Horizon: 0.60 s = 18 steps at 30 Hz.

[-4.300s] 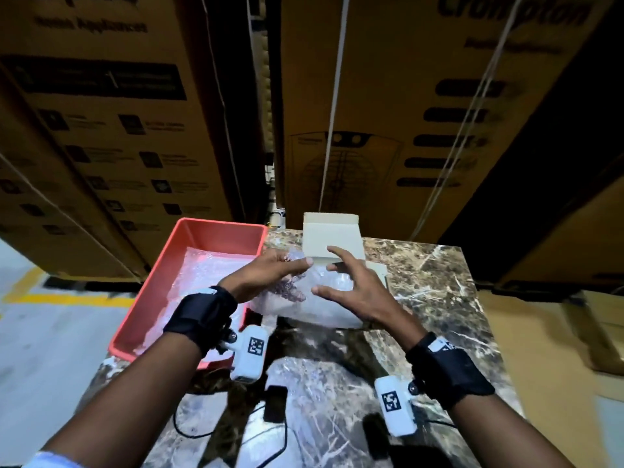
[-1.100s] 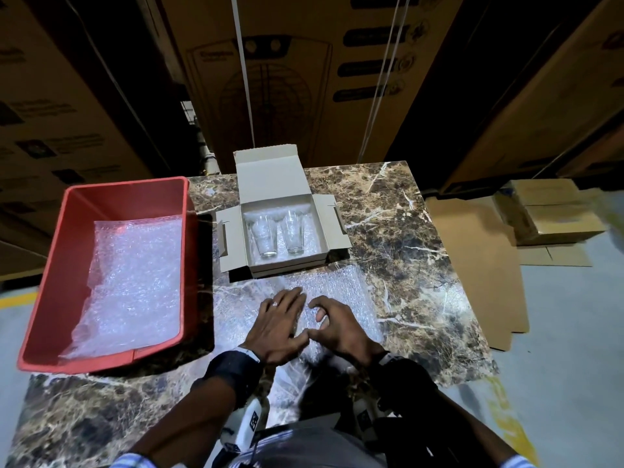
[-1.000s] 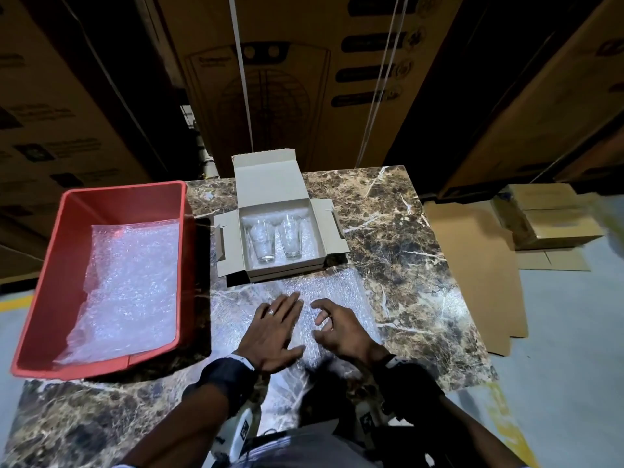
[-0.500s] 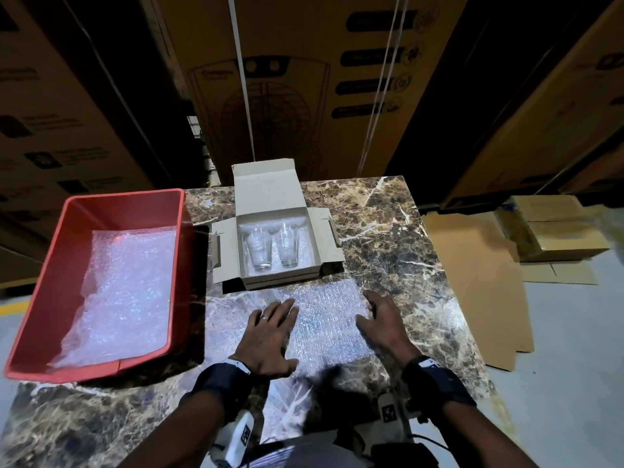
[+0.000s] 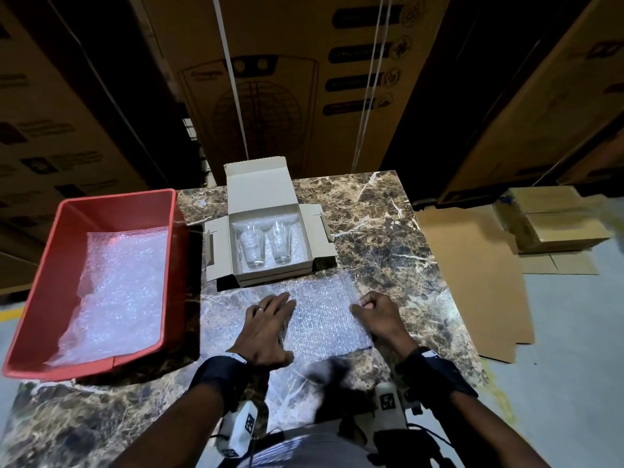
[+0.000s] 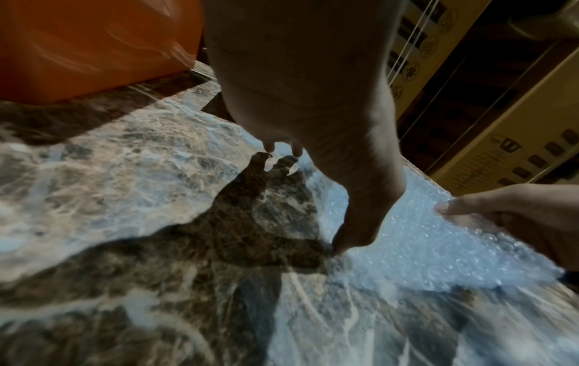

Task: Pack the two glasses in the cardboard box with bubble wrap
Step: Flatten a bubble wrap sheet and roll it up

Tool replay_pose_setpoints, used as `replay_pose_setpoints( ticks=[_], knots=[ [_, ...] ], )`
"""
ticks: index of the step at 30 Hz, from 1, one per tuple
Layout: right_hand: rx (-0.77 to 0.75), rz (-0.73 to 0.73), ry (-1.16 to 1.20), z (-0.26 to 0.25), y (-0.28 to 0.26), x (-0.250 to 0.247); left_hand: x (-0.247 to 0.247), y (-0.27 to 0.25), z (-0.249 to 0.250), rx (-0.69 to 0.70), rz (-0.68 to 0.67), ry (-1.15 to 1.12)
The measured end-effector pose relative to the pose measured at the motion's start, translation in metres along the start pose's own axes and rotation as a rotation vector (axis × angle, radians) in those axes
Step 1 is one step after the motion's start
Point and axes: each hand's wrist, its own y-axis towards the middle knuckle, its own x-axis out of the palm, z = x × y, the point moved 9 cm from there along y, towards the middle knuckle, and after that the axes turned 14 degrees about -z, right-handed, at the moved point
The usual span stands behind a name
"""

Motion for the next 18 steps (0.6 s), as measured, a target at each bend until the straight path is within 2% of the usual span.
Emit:
replay_pose_setpoints(
  ticks=[6,11,14,18],
  knots=[
    [-0.022,0.1,0.001,0.009,-0.01,-0.026,-0.014,0.01,0.02,0.031,0.143,-0.008],
    [0.02,0.181,0.03,0.026,-0.02,-0.046,-0.012,0.02,0.039,0.088,0.166,-0.011],
    [0.061,0.153,0.01,0.033,-0.023,-0.05,-0.011,0.024,0.051,0.119,0.185,-0.003],
    [0.094,0.043,0.097,0.041,-0.031,-0.043,-0.009,0.026,0.085,0.201,0.152,0.046]
  ],
)
